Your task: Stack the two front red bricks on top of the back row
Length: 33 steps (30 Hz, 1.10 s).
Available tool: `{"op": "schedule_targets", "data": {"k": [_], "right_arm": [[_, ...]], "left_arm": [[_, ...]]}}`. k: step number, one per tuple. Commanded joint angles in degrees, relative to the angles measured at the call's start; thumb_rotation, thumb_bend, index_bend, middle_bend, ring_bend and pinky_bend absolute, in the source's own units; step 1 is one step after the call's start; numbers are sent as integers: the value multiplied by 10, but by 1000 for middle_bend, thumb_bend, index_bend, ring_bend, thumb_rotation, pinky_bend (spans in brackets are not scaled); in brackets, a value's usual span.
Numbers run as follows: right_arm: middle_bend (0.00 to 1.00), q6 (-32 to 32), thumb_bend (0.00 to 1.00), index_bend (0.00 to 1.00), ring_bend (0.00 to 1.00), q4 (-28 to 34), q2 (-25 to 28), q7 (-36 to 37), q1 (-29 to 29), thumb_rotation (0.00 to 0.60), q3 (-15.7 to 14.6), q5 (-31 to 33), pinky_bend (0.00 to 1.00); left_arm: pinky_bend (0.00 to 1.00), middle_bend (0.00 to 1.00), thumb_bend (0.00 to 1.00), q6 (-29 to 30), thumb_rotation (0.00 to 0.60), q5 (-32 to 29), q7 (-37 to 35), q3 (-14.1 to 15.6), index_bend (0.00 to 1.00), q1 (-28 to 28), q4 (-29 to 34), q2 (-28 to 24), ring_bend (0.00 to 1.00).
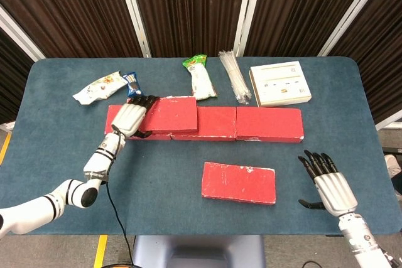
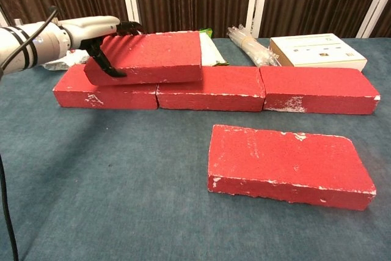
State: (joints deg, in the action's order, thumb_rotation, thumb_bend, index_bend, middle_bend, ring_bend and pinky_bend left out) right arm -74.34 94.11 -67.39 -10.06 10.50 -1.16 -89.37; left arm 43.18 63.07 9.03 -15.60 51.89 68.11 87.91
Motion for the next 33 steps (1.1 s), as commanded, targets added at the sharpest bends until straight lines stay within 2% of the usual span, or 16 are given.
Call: {"op": "schedule_targets", "data": {"k": [1, 9, 11, 17, 23, 33], "right_arm": [[0, -2, 149, 0, 0, 2, 1, 0, -1, 574, 0, -1, 0], [0, -4, 149, 0, 0, 2, 2, 0, -2, 573, -1, 0, 0], [0, -4, 149, 0, 0, 2, 2, 1, -2, 574, -1, 1, 0], [0, -7, 150, 0, 0, 2, 3, 1, -2, 574, 0, 2, 0], [0, -8, 149, 0, 0, 3, 4, 3, -3, 573, -1, 0, 0], [0, -12, 150, 0, 0, 3, 6, 5, -4, 573, 0, 2, 0]], "left_arm": [[517, 564, 316, -4, 600, 3, -5, 4, 0, 6, -9, 7, 495], [468, 504, 319, -15, 600, 7, -18, 11, 0, 14, -33, 20, 427], [457, 469, 319, -16, 600, 7, -24, 11, 0, 15, -37, 23, 389], [327, 316, 317, -24, 600, 9, -34, 15, 0, 19, -40, 21, 217], [228, 202, 306, -27, 600, 8, -40, 17, 0, 21, -44, 22, 95], [164, 151, 306, -36, 600, 7, -50, 21, 0, 24, -50, 21, 36]]}}
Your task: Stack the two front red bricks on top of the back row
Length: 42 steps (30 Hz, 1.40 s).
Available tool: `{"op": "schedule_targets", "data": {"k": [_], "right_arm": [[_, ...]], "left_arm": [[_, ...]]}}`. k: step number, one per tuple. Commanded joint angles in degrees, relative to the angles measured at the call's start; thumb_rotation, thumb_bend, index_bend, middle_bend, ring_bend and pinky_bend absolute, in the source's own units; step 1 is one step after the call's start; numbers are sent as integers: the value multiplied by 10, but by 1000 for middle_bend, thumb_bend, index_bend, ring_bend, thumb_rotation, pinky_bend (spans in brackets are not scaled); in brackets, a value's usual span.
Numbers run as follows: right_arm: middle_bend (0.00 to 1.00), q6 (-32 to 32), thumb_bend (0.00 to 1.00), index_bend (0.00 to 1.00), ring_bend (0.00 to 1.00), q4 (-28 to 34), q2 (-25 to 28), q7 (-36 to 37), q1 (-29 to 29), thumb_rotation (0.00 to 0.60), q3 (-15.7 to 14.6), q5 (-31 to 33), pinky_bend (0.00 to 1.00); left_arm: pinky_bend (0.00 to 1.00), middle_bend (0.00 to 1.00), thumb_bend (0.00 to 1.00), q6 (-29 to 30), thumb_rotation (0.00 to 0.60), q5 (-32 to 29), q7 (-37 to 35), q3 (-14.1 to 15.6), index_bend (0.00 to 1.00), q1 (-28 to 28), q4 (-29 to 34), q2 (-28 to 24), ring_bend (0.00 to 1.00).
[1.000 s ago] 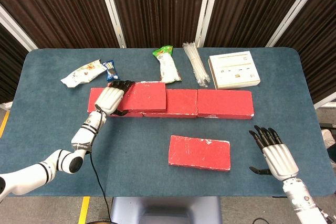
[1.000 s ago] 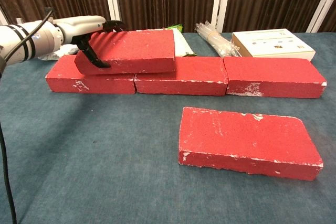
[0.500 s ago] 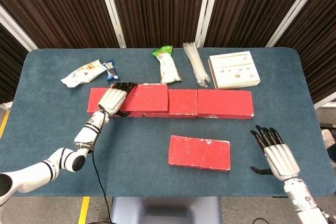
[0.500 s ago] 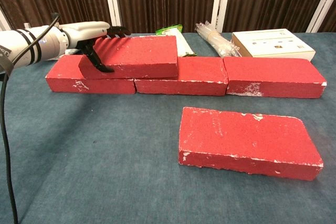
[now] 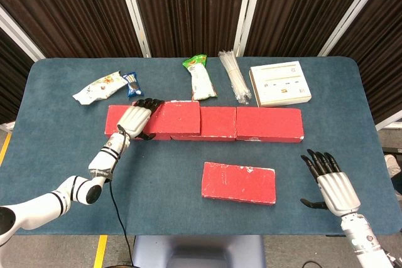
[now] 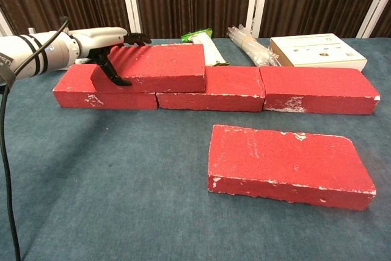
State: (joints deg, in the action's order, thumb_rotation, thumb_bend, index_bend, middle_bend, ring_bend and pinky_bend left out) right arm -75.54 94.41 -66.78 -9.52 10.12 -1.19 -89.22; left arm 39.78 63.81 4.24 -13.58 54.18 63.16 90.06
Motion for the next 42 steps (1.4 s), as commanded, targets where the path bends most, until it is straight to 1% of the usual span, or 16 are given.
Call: {"op": "schedule_targets", "data": {"k": [1, 5, 7, 9, 10, 21, 27, 30, 32, 35, 36, 38, 39, 40, 42], "right_arm": [[0, 0, 149, 0, 0, 0, 0, 0, 0, 573, 0, 1, 0], [0, 1, 149, 0, 0, 0, -1, -3, 0, 574, 0, 2, 0], [0, 2, 149, 0, 0, 0, -2, -5, 0, 574, 1, 4, 0], [0, 3, 150, 0, 0, 0, -2, -6, 1, 575, 1, 5, 0], [0, 3, 149, 0, 0, 0, -3, -7, 1, 574, 2, 6, 0], [0, 4, 150, 0, 0, 1, -4, -11, 1, 573, 3, 11, 0], [0, 3, 150, 0, 0, 1, -4, -13, 1, 574, 3, 11, 0], [0, 4, 150, 0, 0, 0, -5, -13, 2, 572, 2, 9, 0], [0, 7, 150, 0, 0, -1, -6, -14, 3, 572, 1, 8, 0], [0, 8, 150, 0, 0, -1, -6, -14, 3, 570, 1, 7, 0], [0, 10, 150, 0, 0, -1, -7, -13, 5, 570, -1, 3, 0], [0, 16, 149, 0, 0, -6, -13, -5, 10, 562, -5, -8, 0], [0, 26, 149, 0, 0, -7, -21, 0, 16, 559, -10, -16, 0], [0, 37, 149, 0, 0, -12, -30, 7, 21, 557, -12, -17, 0], [0, 53, 149, 0, 0, -13, -42, 17, 31, 556, -13, -19, 0]], "left_arm": [[159, 148, 306, -2, 600, 0, -3, 1, 0, 1, -2, -1, 33], [110, 119, 306, -2, 600, 3, -8, 2, 0, 2, -5, 1, 5], [90, 78, 308, -4, 600, 7, -12, 4, 0, 2, -6, -1, 1], [72, 16, 312, -2, 600, 11, -16, 5, 0, 2, -8, -1, 0], [68, 4, 313, -1, 600, 14, -19, 5, 0, 2, -8, -1, 0], [49, 0, 309, -8, 600, 23, -32, 10, 0, 3, -8, -6, 0], [49, 0, 310, -4, 600, 29, -31, 13, 0, 2, 12, -15, 0], [49, 0, 310, 13, 600, 39, -30, 14, 0, -4, 35, -27, 0], [49, 0, 309, 32, 600, 52, -24, 20, 0, -13, 58, -40, 0], [50, 0, 303, 37, 600, 56, -22, 23, 0, -16, 65, -45, 0], [50, 0, 300, 47, 600, 62, -17, 27, 0, -22, 75, -51, 0], [49, 0, 295, 92, 600, 91, 5, 53, 0, -52, 121, -82, 0], [49, 0, 295, 135, 600, 111, 19, 82, 0, -91, 158, -110, 0], [49, 0, 295, 194, 600, 134, 27, 116, 0, -141, 201, -140, 0], [49, 0, 295, 239, 600, 151, 30, 145, 0, -183, 225, -160, 0]]}}
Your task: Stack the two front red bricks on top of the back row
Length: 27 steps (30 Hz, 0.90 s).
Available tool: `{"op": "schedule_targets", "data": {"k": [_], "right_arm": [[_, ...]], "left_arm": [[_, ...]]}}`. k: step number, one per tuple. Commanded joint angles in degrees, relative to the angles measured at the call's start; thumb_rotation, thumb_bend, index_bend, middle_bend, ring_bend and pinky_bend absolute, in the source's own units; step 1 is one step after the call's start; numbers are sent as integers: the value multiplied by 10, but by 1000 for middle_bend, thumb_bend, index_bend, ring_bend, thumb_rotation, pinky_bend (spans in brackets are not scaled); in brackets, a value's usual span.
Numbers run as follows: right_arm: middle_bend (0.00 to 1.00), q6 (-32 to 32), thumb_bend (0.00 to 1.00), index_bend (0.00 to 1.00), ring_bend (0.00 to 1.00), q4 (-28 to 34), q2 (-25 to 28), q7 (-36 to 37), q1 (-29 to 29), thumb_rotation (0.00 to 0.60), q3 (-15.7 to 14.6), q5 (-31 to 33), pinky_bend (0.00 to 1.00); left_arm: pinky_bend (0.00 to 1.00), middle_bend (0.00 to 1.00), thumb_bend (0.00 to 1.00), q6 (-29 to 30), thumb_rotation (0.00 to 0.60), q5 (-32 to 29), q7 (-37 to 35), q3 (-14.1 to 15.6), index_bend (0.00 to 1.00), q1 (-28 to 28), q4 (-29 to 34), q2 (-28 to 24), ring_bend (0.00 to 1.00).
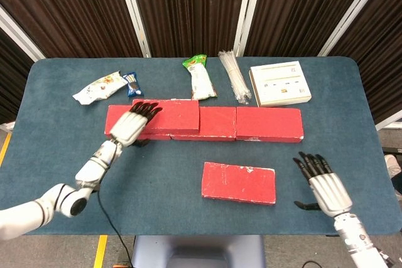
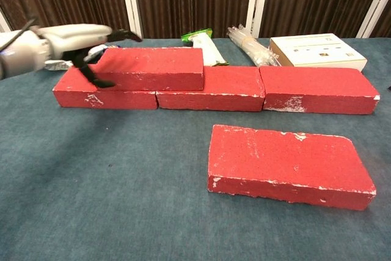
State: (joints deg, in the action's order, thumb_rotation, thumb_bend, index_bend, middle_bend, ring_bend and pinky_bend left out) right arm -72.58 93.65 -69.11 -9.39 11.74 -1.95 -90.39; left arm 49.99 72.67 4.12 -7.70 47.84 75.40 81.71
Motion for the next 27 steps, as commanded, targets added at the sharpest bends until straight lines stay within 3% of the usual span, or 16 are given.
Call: {"op": "schedule_targets", "data": {"k": [1, 4, 10, 19, 27], "right_arm": [[0, 37, 149, 0, 0, -4, -24, 18, 21, 556, -7, -8, 0], [0, 63, 149, 0, 0, 11, -36, 13, 38, 553, -6, -7, 0], [0, 104, 149, 0, 0, 40, -65, -32, 62, 554, 8, 26, 0], [0, 166, 149, 0, 0, 51, -119, -118, 108, 559, 48, 132, 0], [8, 187, 150, 10, 0, 52, -154, -182, 141, 558, 64, 214, 1]], "left_arm": [[49, 0, 295, 158, 600, 69, 27, 101, 0, -143, 108, -83, 0], [45, 0, 295, 207, 600, 81, -3, 122, 0, -193, 102, -90, 0], [45, 0, 294, 245, 600, 94, -73, 133, 0, -244, 55, -83, 0], [44, 0, 295, 266, 600, 116, -128, 122, 0, -270, 8, -70, 0], [44, 0, 296, 256, 600, 108, -144, 108, 0, -282, -22, -61, 0]]}}
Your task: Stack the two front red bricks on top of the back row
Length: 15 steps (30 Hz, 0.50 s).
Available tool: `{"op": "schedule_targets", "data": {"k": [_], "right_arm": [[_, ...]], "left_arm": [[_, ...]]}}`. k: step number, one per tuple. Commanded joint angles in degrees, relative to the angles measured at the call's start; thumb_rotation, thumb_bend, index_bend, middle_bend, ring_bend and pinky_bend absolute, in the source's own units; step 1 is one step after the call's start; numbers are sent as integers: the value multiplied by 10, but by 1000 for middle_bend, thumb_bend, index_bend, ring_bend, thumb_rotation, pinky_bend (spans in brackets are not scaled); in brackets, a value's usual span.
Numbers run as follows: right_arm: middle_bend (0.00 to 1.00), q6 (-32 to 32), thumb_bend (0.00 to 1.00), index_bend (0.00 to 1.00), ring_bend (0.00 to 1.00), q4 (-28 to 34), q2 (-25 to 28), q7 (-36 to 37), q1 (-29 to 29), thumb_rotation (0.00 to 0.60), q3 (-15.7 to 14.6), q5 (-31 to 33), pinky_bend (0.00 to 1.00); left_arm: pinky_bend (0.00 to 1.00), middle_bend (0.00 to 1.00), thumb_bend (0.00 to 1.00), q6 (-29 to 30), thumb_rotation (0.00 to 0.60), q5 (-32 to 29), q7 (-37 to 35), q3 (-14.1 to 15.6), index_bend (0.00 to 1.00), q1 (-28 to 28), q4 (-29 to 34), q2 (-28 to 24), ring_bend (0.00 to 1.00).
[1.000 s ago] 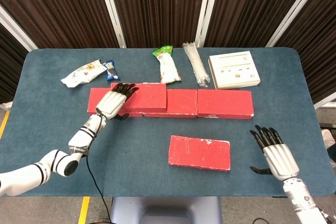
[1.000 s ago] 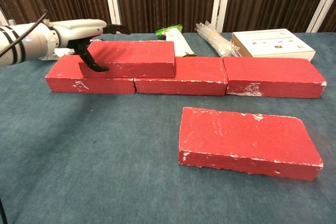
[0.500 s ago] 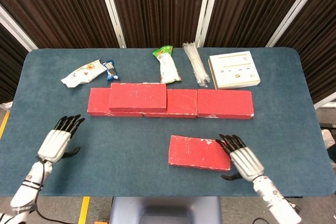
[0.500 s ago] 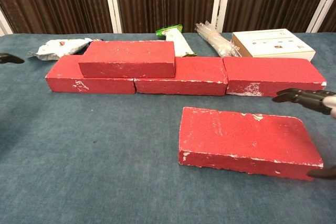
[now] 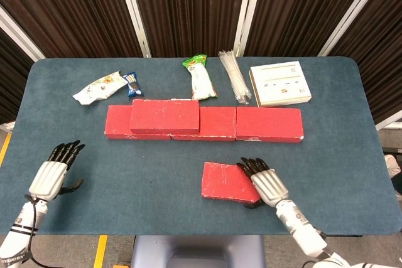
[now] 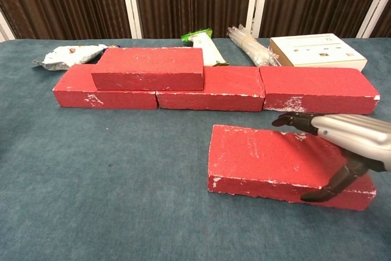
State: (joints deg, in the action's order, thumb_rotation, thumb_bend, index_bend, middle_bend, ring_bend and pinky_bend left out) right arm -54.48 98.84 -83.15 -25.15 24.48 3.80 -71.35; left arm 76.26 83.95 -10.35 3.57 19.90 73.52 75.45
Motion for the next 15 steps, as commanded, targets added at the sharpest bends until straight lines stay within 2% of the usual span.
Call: {"op": "schedule_targets", "data": {"k": [1, 3, 5, 9, 11, 15], "right_arm": [[25, 6, 150, 26, 0, 0, -18, -33, 17, 555, 7, 33, 5], [82, 7, 150, 87, 0, -2, -24, -42, 22, 555, 8, 48, 20], [155, 8, 152, 182, 21, -6, -31, -52, 29, 556, 9, 64, 80], [289, 9, 193, 368, 177, -12, -40, -65, 40, 556, 8, 88, 294], [351, 8, 213, 434, 245, -13, -43, -69, 45, 556, 8, 100, 353], [446, 0, 257, 554, 363, -12, -45, -66, 49, 597, 9, 105, 456]], "left_arm": [[45, 0, 296, -9, 600, -6, -2, -7, 0, -3, -3, 1, 0], [45, 0, 295, -12, 600, -4, -3, -9, 0, -3, -4, 0, 0], [44, 0, 296, -15, 600, -2, -4, -11, 0, -3, -5, 0, 0], [44, 0, 298, -17, 600, 3, -9, -13, 0, -5, -6, -1, 0], [44, 0, 298, -19, 600, 4, -8, -16, 0, -6, -6, -1, 0], [44, 0, 298, -19, 600, 5, -5, -20, 0, -8, -6, -1, 0]]}}
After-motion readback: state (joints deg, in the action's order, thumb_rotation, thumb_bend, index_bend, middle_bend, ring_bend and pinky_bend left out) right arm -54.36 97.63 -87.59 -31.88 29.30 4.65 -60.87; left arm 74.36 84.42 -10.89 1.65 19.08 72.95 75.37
